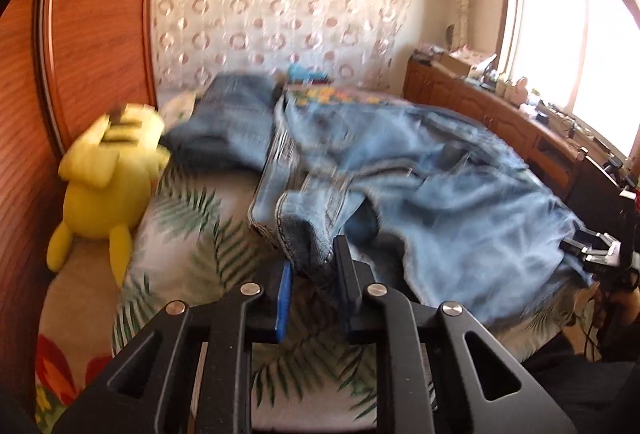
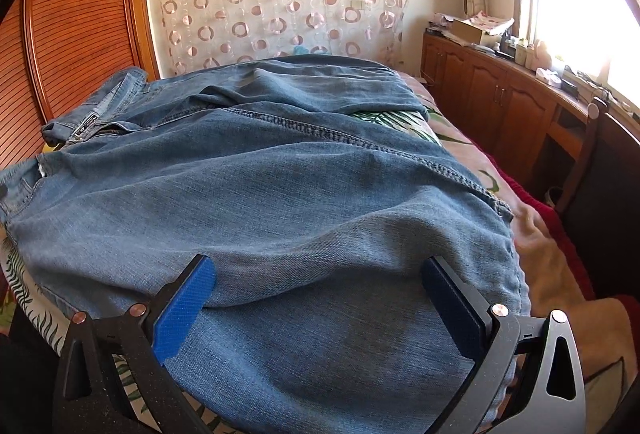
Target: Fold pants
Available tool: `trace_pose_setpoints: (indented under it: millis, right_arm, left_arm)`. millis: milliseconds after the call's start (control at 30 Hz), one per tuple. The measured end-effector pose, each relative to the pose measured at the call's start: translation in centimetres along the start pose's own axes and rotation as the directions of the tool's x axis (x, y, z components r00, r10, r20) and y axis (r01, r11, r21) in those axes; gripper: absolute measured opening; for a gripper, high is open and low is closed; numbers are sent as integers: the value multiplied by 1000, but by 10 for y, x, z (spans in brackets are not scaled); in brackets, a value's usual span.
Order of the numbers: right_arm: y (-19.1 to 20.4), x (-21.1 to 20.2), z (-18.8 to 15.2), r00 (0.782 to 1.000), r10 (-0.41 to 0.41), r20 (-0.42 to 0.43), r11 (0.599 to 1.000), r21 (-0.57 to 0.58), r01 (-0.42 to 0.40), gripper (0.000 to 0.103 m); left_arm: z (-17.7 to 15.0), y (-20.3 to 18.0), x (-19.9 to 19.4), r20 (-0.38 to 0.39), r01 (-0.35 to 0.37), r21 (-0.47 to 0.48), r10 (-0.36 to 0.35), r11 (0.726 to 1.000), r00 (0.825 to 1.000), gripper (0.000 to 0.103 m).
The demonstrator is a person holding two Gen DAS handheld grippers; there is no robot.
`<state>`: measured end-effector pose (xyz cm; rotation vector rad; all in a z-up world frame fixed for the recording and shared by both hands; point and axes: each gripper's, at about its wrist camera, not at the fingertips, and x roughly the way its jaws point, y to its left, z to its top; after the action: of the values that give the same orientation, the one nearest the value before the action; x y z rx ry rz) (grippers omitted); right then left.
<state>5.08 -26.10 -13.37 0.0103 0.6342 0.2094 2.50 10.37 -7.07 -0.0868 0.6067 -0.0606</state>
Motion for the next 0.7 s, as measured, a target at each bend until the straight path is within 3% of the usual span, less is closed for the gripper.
trace_pose_setpoints:
  millis: [333,567,700]
  right_arm:
    - [3,-11,5,1000,16,21,1000,-9,-16,103]
    - [1,-19,2,998,45,32,999,-19,-45,103]
    - [-4,-22,-5,995,97,8,995,-33,-96,101]
  left_arm:
    - [73,-39,16,105,5,113,-17,994,994,17]
    - [117,-46,49,127,-23,130,6,991,992,17]
    - [121,-46,65,108,-28,124,14,992,994,17]
